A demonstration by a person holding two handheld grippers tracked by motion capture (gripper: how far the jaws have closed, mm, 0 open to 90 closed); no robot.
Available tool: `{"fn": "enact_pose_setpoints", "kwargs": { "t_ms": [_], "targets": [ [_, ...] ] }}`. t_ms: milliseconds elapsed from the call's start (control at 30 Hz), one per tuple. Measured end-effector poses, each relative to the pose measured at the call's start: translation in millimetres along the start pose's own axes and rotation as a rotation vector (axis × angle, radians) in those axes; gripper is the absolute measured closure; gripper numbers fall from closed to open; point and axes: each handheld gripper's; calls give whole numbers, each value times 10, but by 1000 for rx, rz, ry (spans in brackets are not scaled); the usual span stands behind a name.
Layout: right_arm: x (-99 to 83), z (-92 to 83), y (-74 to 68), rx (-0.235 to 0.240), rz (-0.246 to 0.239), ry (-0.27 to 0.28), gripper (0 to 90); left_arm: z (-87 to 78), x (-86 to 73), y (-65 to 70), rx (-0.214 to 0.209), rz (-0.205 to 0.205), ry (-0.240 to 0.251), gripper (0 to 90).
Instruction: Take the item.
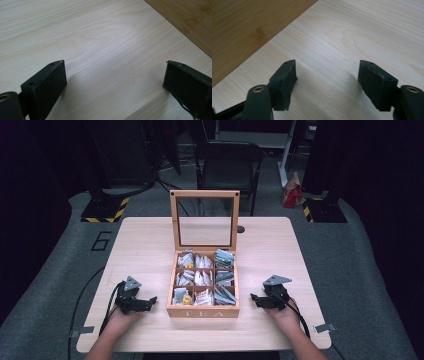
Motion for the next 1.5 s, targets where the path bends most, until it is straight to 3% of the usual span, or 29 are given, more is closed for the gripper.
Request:
{"fn": "enact_pose_setpoints", "kwargs": {
  "t_ms": [67,300,467,767,1233,1500],
  "targets": [
    [20,-19,-22,-7,-32,-16,338,2,1,-3,-3,2,0,43],
    [73,-117,-74,32,-43,-10,374,1,3,-6,-7,4,-4,42],
    [103,-171,-73,50,-4,18,367,0,4,-7,-10,4,-6,42],
    [170,-342,-51,81,1,76,386,3,2,-5,-6,3,-1,42],
    [251,-456,-73,113,14,110,369,4,2,-4,-5,3,0,42],
    [332,-490,-97,128,28,108,316,0,3,-7,-9,4,-5,42]
  ]
}}
Point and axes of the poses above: each handheld gripper's, and its own axes: z roughly forward along the jaws, x roughly out of its top, y roughly to its right, and after that the axes turned 9 degrees about x, right-handed
